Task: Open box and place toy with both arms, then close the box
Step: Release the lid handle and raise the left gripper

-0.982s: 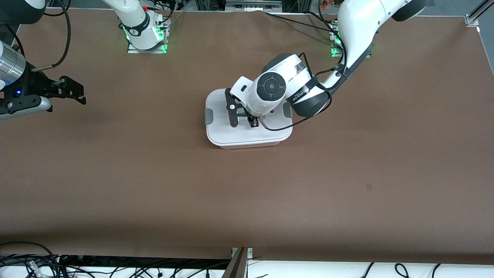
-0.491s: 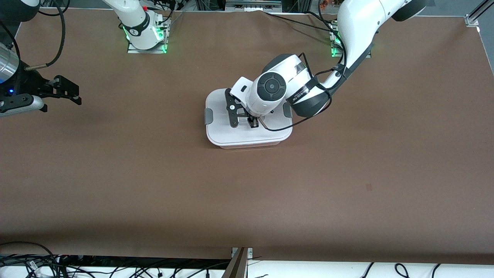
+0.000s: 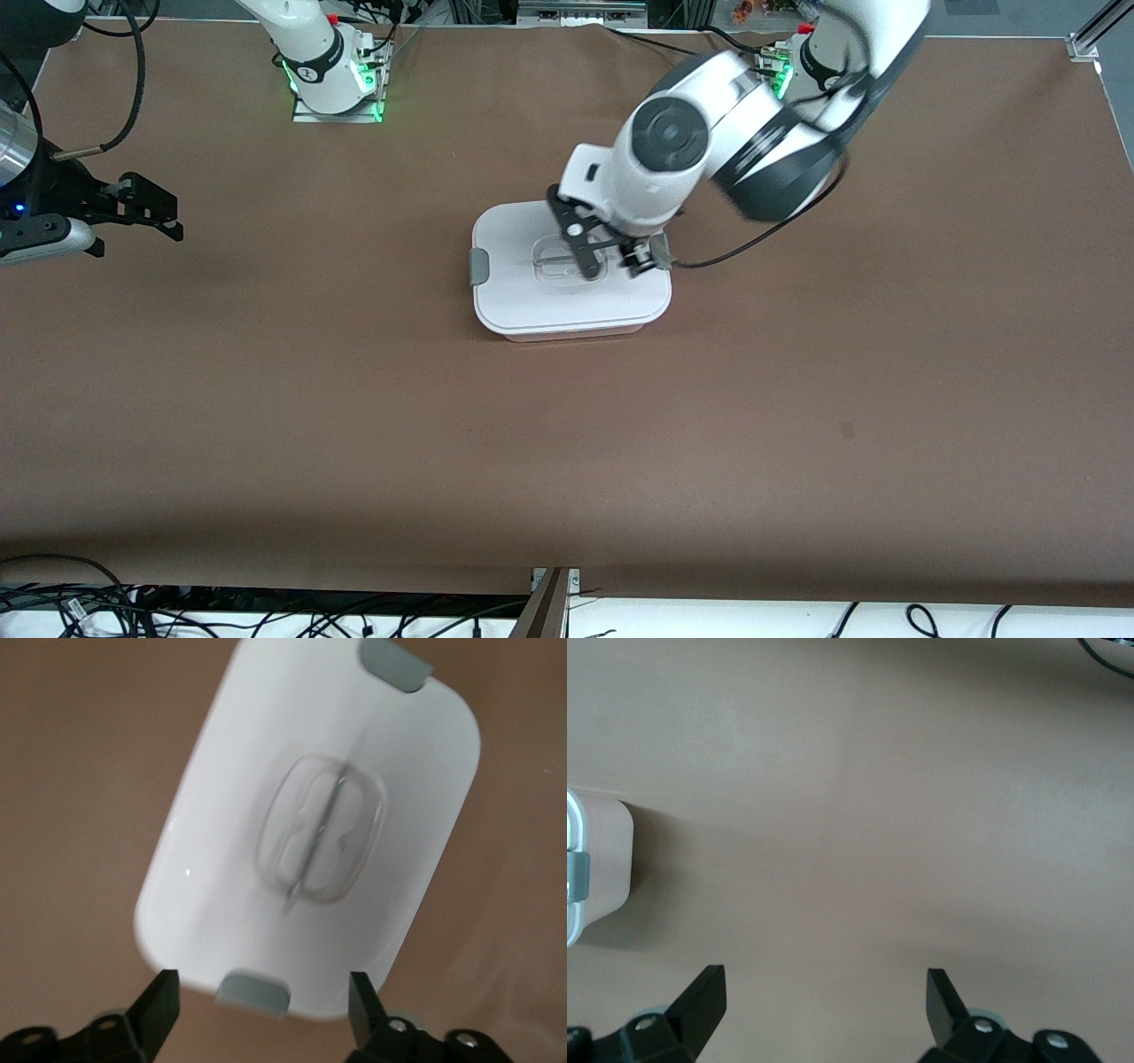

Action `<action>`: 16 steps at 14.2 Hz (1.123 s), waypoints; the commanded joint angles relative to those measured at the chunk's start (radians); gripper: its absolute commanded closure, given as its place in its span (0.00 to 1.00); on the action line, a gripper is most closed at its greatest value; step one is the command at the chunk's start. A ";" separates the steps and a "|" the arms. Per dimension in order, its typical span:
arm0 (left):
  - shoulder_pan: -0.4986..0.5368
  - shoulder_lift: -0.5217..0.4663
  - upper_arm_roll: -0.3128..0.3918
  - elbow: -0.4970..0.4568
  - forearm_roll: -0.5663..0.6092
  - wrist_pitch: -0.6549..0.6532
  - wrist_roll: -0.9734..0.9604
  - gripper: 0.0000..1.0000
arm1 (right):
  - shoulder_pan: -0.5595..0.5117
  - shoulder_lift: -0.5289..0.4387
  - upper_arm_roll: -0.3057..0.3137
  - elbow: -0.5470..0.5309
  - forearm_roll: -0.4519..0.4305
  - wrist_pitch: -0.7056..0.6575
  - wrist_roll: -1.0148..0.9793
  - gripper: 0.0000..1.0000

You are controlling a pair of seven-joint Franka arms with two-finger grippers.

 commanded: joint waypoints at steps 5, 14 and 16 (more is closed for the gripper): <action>0.361 -0.124 0.010 0.020 -0.012 -0.157 0.111 0.00 | -0.012 -0.003 0.010 0.012 -0.013 -0.006 0.012 0.00; 0.030 -0.472 0.579 -0.272 -0.056 -0.006 -0.272 0.00 | -0.012 -0.002 0.011 0.012 -0.013 -0.004 0.012 0.00; 0.044 -0.536 0.610 -0.364 -0.116 0.025 -0.270 0.00 | -0.012 -0.003 0.010 0.012 -0.013 -0.004 0.012 0.00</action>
